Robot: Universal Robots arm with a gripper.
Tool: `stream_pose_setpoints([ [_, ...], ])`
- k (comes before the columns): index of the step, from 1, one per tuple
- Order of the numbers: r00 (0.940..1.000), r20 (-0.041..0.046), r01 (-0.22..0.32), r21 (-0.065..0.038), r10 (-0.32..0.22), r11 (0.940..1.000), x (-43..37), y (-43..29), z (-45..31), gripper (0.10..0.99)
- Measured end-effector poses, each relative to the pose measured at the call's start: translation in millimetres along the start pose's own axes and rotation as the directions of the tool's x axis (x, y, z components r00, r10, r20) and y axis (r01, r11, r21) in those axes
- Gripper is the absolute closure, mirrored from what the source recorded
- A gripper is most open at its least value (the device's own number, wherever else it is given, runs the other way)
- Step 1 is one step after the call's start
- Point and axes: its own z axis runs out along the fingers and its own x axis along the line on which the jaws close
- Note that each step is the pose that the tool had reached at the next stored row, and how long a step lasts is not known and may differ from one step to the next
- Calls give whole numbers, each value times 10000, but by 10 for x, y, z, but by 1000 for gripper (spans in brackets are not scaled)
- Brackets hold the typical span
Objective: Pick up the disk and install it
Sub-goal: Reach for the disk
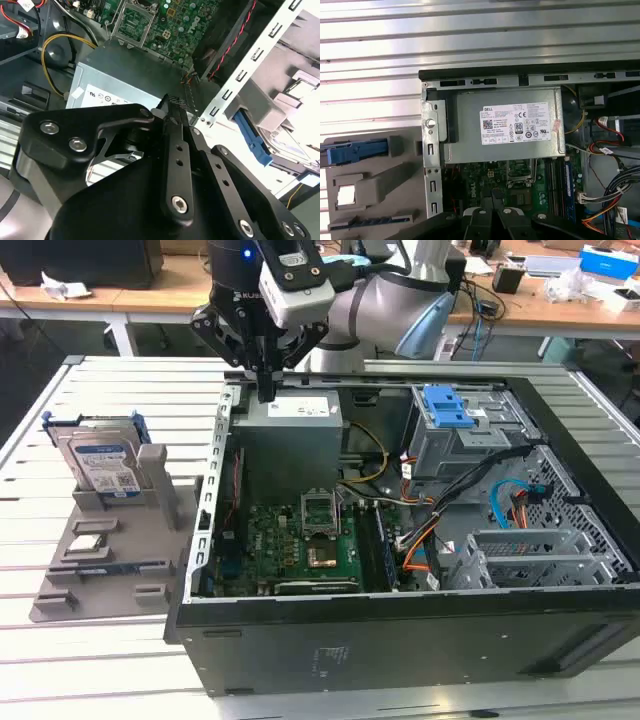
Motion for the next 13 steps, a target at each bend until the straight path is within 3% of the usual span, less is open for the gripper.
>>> stream_pose_setpoints([
  [13, 10000, 0, -1, 0, 1, 10000, 236, -18, -6, 980],
])
